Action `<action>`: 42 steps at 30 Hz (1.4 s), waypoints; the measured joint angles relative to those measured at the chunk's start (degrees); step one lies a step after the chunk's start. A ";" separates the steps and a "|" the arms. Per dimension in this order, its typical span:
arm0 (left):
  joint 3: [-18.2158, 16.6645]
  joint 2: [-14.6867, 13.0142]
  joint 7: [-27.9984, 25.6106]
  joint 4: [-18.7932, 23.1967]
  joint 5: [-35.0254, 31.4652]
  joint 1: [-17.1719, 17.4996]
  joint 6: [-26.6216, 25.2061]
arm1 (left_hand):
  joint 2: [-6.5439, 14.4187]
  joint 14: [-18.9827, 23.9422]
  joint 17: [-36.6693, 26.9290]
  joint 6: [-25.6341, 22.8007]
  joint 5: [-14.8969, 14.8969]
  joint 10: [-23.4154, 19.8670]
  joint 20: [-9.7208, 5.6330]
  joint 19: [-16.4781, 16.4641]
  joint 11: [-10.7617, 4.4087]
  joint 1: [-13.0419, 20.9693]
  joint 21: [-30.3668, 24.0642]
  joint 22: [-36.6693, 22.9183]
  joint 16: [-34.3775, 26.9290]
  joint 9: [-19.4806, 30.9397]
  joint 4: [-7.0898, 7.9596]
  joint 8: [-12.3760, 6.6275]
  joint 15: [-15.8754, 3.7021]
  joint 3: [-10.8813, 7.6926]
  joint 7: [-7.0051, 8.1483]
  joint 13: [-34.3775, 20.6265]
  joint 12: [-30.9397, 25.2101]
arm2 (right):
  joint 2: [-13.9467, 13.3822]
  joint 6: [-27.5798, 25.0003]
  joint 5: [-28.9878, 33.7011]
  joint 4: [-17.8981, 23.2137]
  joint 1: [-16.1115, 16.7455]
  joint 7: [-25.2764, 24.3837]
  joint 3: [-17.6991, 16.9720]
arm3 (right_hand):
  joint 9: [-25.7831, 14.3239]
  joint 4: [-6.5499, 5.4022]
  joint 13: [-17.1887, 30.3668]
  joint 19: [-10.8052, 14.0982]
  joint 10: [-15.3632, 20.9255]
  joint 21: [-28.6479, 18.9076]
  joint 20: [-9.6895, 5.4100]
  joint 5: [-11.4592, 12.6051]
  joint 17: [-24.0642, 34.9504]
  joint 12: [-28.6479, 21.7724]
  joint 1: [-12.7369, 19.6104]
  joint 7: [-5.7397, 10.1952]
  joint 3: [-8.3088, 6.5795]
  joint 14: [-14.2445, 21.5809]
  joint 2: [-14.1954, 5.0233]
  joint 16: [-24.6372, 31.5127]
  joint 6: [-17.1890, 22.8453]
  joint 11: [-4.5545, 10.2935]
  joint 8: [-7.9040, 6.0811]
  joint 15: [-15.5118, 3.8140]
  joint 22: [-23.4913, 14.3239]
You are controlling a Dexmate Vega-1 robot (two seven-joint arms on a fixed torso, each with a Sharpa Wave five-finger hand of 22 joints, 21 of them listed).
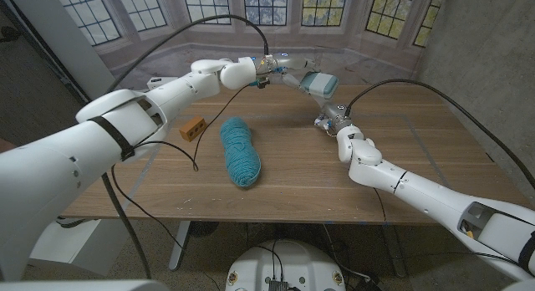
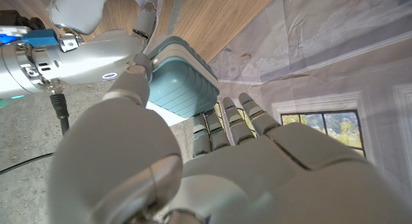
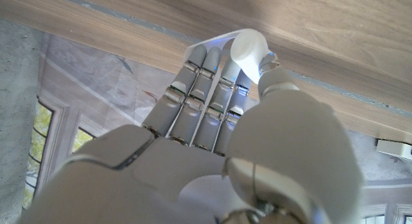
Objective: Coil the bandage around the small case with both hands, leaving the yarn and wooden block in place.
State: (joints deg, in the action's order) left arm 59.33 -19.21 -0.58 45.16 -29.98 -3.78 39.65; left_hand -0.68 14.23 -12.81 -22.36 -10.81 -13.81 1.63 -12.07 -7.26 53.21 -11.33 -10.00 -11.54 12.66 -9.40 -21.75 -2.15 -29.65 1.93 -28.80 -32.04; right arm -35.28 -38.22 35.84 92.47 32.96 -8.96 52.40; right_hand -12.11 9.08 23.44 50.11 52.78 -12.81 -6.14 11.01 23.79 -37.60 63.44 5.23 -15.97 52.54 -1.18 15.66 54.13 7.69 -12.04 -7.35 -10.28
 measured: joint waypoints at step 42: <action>0.54 1.00 2.24 -2.33 1.58 0.01 2.53 | 0.31 0.00 0.00 0.14 0.00 0.00 0.00 0.00 0.00 -0.36 0.00 0.00 0.00 0.01 0.00 0.00 0.00 0.00 0.01 0.00 0.00 | -2.33 1.89 3.83 1.37 -1.88 1.12 -1.83 | -0.30 -0.17 0.09 0.00 0.31 0.00 0.00 -0.01 0.26 0.43 -0.03 0.31 -0.17 -0.01 0.03 -0.62 0.32 0.31 0.00 0.01 0.00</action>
State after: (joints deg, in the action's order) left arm 59.86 -18.21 1.66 42.82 -28.39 -3.78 42.18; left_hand -0.37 14.23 -12.82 -22.23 -10.82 -13.81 1.63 -12.07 -7.25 52.85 -11.33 -10.00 -11.54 12.67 -9.40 -21.75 -2.15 -29.65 1.93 -28.80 -32.04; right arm -37.61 -36.32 39.67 93.84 31.08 -7.84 50.56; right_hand -12.41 8.92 23.53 50.11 53.09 -12.81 -6.13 11.00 24.05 -37.17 63.42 5.53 -16.14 52.53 -1.15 15.03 54.44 8.00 -12.04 -7.34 -10.28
